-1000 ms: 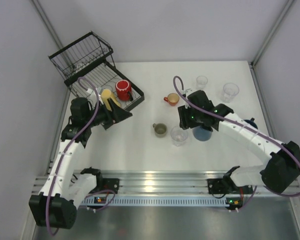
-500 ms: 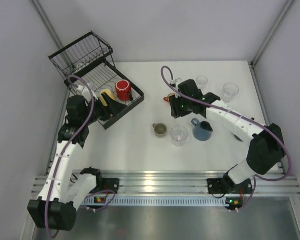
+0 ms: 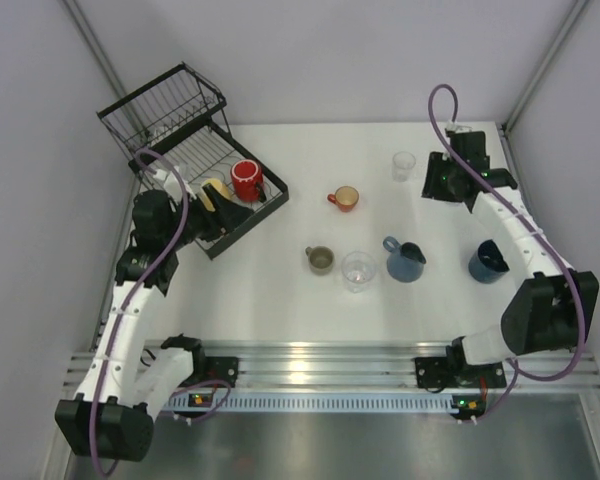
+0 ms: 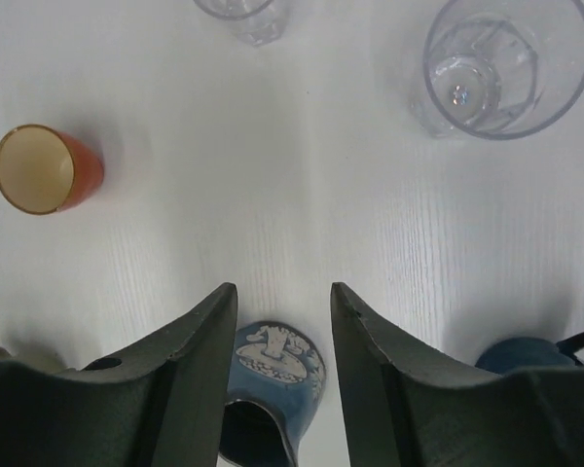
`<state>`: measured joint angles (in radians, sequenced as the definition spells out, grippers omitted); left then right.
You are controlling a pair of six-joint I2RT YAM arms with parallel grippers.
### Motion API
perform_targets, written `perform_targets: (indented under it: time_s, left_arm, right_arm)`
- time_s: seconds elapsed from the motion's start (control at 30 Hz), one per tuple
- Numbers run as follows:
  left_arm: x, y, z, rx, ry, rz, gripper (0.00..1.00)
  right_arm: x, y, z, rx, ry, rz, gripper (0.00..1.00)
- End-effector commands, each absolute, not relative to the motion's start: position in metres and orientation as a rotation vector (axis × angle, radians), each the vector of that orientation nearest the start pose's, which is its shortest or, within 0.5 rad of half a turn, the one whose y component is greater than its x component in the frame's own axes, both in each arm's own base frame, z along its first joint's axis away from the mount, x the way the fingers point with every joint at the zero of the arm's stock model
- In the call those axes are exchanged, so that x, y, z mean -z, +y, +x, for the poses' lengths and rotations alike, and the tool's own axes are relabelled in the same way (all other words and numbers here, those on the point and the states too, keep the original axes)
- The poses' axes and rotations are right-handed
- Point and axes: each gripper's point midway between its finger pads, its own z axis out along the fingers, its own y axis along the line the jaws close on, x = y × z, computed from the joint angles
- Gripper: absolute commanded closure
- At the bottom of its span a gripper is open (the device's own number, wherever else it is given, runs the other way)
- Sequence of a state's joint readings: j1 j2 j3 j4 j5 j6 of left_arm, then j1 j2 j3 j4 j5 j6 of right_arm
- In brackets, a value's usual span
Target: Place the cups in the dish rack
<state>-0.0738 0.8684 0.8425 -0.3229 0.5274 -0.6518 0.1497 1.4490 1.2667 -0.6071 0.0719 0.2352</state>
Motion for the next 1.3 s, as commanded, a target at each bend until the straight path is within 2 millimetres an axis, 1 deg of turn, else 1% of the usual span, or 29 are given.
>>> perform_targets:
  time_s: [0.0, 0.1, 0.13, 0.2, 0.27, 0.3, 0.33, 0.43, 0.6, 0.67, 0.77, 0.9, 0.97, 1.03, 1.1, 1.2, 1.27]
  left_arm:
    - [-0.26, -0.14, 0.268, 1.034, 2.003, -0.121, 0.24]
    - [-0.26, -0.146, 0.265, 1.078, 2.019, -0.092, 0.24]
    - [-0.261, -0.148, 0.263, 1.098, 2.021, -0.082, 0.24]
    - [-0.261, -0.15, 0.262, 1.112, 2.026, -0.079, 0.24]
    - [-0.258, -0.153, 0.259, 1.129, 2.034, -0.072, 0.24]
    - [-0.259, -0.153, 0.257, 1.128, 2.028, -0.068, 0.24]
    - [-0.257, -0.153, 0.256, 1.128, 2.033, -0.068, 0.24]
    - [-0.254, -0.156, 0.253, 1.136, 2.039, -0.059, 0.24]
    - [-0.261, -0.158, 0.252, 1.156, 2.03, -0.069, 0.25]
    - [-0.263, -0.157, 0.254, 1.145, 2.024, -0.084, 0.25]
    - [-0.269, -0.156, 0.257, 1.143, 2.012, -0.099, 0.25]
    - [-0.274, -0.155, 0.259, 1.15, 1.99, -0.131, 0.25]
    - [-0.278, -0.155, 0.26, 1.152, 1.977, -0.144, 0.25]
    - [-0.28, -0.154, 0.26, 1.148, 1.968, -0.157, 0.25]
    - [-0.282, -0.153, 0.26, 1.149, 1.963, -0.169, 0.25]
    - [-0.285, -0.153, 0.26, 1.146, 1.954, -0.166, 0.25]
    - [-0.288, -0.151, 0.261, 1.134, 1.945, -0.163, 0.25]
  right_arm:
    - [-0.179, 0.06, 0.358, -0.153, 2.413, 0.071, 0.55]
    - [-0.168, 0.055, 0.347, -0.141, 2.45, 0.08, 0.55]
    - [-0.172, 0.051, 0.346, -0.138, 2.442, 0.098, 0.55]
    - [-0.175, 0.052, 0.341, -0.174, 2.44, 0.098, 0.55]
    - [-0.179, 0.058, 0.337, -0.221, 2.437, 0.052, 0.55]
    - [-0.178, 0.066, 0.333, -0.279, 2.447, 0.012, 0.55]
    - [-0.176, 0.069, 0.331, -0.302, 2.45, -0.033, 0.55]
    - [-0.161, 0.079, 0.315, -0.364, 2.497, -0.105, 0.55]
    - [-0.152, 0.079, 0.301, -0.349, 2.501, -0.138, 0.54]
    - [-0.151, 0.076, 0.301, -0.322, 2.493, -0.14, 0.53]
    - [-0.143, 0.069, 0.3, -0.225, 2.523, -0.16, 0.52]
    - [-0.132, 0.079, 0.297, -0.202, 2.557, -0.247, 0.5]
    - [-0.129, 0.08, 0.295, -0.186, 2.563, -0.265, 0.5]
    - [-0.126, 0.078, 0.295, -0.165, 2.569, -0.272, 0.52]
    - [-0.124, 0.081, 0.293, -0.175, 2.575, -0.282, 0.54]
    - [-0.117, 0.086, 0.287, -0.178, 2.591, -0.311, 0.55]
    - [-0.112, 0.085, 0.285, -0.157, 2.603, -0.309, 0.55]
